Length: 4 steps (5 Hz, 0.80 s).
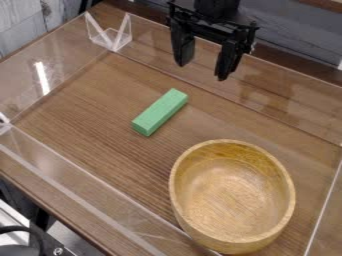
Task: Put the green block in the brown bowl
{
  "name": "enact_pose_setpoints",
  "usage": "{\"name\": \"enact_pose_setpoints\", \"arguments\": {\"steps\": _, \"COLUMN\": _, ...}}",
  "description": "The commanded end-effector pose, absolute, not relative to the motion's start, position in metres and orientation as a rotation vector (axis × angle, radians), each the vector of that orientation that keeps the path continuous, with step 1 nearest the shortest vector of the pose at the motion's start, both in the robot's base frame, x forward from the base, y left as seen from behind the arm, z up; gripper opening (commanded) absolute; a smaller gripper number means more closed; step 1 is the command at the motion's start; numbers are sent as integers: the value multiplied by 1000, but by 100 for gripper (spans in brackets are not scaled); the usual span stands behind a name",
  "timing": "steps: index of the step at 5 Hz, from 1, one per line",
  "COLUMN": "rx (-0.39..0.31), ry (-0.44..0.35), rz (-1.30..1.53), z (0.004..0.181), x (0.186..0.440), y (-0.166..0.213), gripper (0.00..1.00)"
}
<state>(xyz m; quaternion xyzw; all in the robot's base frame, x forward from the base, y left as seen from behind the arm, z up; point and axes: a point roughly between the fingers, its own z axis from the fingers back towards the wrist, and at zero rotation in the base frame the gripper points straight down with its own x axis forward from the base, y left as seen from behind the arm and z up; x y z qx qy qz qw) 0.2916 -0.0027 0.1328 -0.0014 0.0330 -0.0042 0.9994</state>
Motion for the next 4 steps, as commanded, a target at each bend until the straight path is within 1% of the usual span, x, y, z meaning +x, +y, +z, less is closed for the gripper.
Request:
{"name": "enact_pose_setpoints", "arguments": {"steps": 1, "rx": -2, "ry": 68, "rz": -29, "z": 121, "x": 292, "y": 10, "gripper": 100}}
{"name": "enact_pose_setpoints", "arguments": {"steps": 2, "rx": 0, "ry": 76, "rz": -59, "z": 100, "x": 289, "y": 26, "gripper": 100}}
{"name": "enact_pose_setpoints", "arguments": {"steps": 4, "rx": 11, "ry": 49, "rz": -139, "z": 78, "x": 279, "y": 45, "gripper": 100}}
